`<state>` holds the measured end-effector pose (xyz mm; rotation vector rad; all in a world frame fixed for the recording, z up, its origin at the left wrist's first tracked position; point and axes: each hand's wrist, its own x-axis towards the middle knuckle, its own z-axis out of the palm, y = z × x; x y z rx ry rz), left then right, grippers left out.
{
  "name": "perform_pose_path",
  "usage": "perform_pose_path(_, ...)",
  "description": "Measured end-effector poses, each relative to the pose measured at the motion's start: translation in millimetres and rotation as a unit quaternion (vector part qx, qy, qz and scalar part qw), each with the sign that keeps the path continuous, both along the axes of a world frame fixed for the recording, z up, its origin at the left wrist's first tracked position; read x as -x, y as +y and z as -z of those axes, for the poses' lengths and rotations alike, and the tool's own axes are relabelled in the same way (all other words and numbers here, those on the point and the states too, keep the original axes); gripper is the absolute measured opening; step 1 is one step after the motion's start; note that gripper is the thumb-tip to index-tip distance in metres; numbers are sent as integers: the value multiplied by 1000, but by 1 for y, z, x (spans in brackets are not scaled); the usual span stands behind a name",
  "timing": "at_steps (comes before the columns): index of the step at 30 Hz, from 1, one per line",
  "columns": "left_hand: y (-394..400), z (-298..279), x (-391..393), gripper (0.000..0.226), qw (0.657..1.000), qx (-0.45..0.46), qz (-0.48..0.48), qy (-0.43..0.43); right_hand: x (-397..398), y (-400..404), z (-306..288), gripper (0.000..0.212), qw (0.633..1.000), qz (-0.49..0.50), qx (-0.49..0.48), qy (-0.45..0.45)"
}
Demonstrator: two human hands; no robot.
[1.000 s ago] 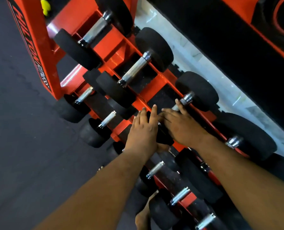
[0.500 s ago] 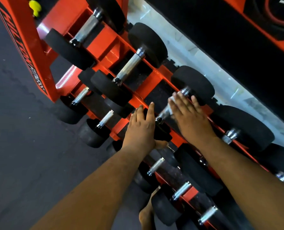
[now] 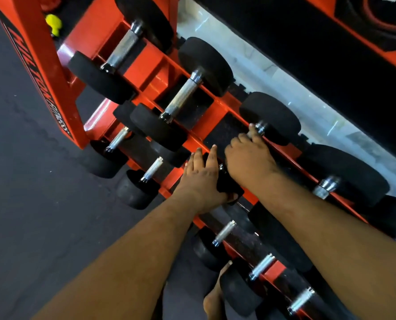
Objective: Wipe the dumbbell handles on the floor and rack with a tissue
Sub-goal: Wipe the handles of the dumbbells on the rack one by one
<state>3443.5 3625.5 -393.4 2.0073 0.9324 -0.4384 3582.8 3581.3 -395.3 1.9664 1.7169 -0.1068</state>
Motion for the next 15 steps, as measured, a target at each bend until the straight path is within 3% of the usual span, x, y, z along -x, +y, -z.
perform_pose_path(3, -1, 1, 1, 133, 1000, -4, -7, -1, -9, -14, 3, 45, 991, -107, 18, 75)
perform_pose_path(7, -2, 4, 4, 132, 1000, -12, -3, -5, -29, -56, 17, 64, 973, -192, -62, 111)
perform_pose_path(10, -3, 3, 3, 132, 1000, -14, 3, 1, -32, -64, 21, 72, 988, -41, -130, 72)
perform_pose_path(12, -3, 3, 4, 132, 1000, -14, 1, 3, -24, -58, 24, 68, 978, 75, -178, 78)
perform_pose_path(15, -2, 1, 3, 131, 1000, -13, -1, 0, -9, -50, 28, 62, 970, 98, -190, 114)
